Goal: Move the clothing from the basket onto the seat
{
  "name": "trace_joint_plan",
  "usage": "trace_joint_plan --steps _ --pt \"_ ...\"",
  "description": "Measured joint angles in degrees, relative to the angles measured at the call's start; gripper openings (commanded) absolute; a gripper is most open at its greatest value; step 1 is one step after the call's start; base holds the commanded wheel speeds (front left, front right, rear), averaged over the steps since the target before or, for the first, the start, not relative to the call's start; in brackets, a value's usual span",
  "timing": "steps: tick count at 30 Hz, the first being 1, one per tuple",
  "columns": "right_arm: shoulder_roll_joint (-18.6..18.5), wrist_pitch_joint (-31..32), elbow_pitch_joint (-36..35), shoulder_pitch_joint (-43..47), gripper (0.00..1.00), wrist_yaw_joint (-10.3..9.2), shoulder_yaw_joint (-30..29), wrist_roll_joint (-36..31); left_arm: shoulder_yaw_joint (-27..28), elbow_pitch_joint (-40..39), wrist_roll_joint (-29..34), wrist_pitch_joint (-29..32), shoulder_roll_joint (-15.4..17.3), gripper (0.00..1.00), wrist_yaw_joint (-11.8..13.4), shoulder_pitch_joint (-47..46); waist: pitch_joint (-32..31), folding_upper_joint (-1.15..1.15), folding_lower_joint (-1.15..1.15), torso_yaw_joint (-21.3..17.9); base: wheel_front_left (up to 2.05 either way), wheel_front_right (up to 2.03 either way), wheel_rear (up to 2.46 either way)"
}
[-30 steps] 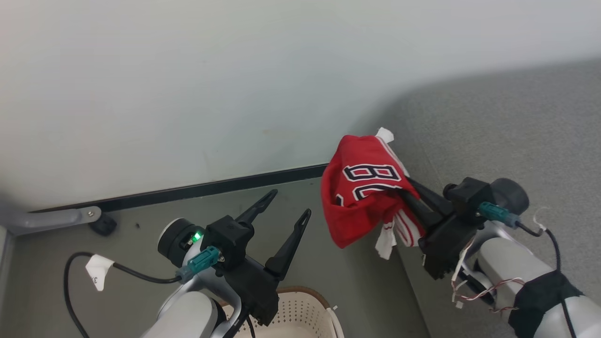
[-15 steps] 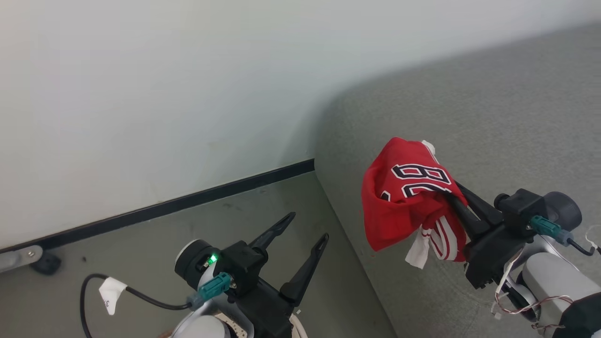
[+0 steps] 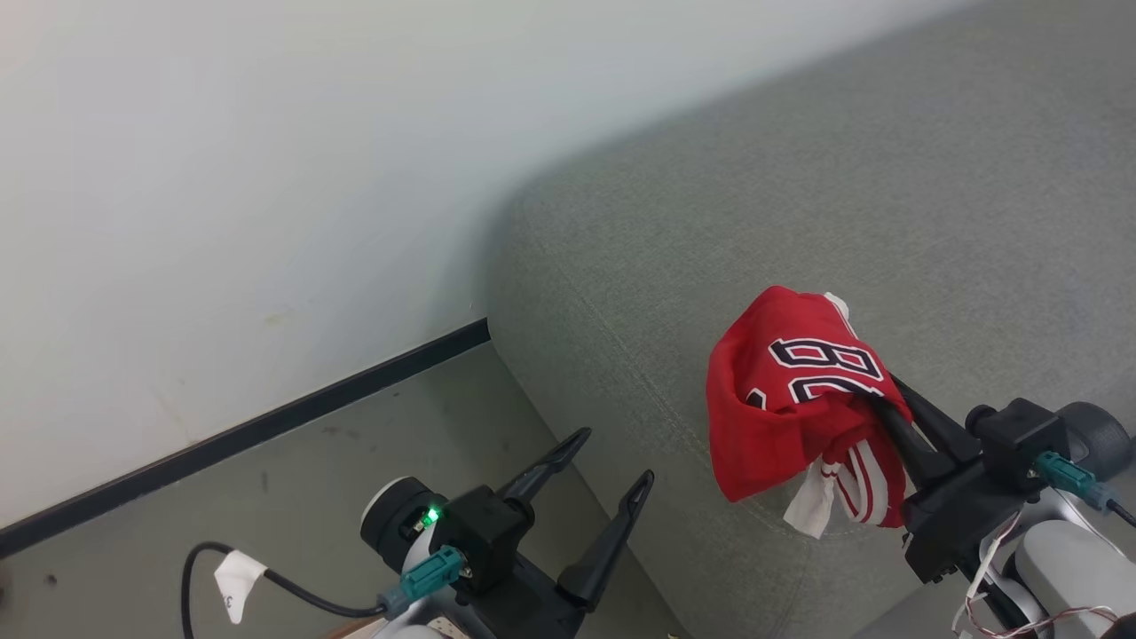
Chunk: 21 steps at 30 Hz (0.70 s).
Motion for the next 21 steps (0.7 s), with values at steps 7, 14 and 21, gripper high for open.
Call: trace_joint_plan --steps 7,14,21 --pt "-1.7 0.0 -1.3 0.8 0.0 -0.26 -2.3 0.0 -1.4 -1.6 0.4 0.8 -1.0 1.0 0.5 0.6 0.7 0.0 0.0 -2.2 0.0 0.0 0.0" --pt "-2.4 0.0 0.0 -7.9 0.0 0.82 -7.1 1.0 -1.4 -3.3 1.2 2.2 -0.5 1.0 1.1 -0.6 3.7 0.0 0.01 -1.2 0.0 0.0 0.0" --pt "-2.7 0.0 6.3 -19.1 0.0 1.24 -12.8 3.6 -0.5 -5.7 3.2 3.9 0.1 1.0 1.9 -4.4 8.0 0.0 0.02 1.1 0.0 0.0 0.0"
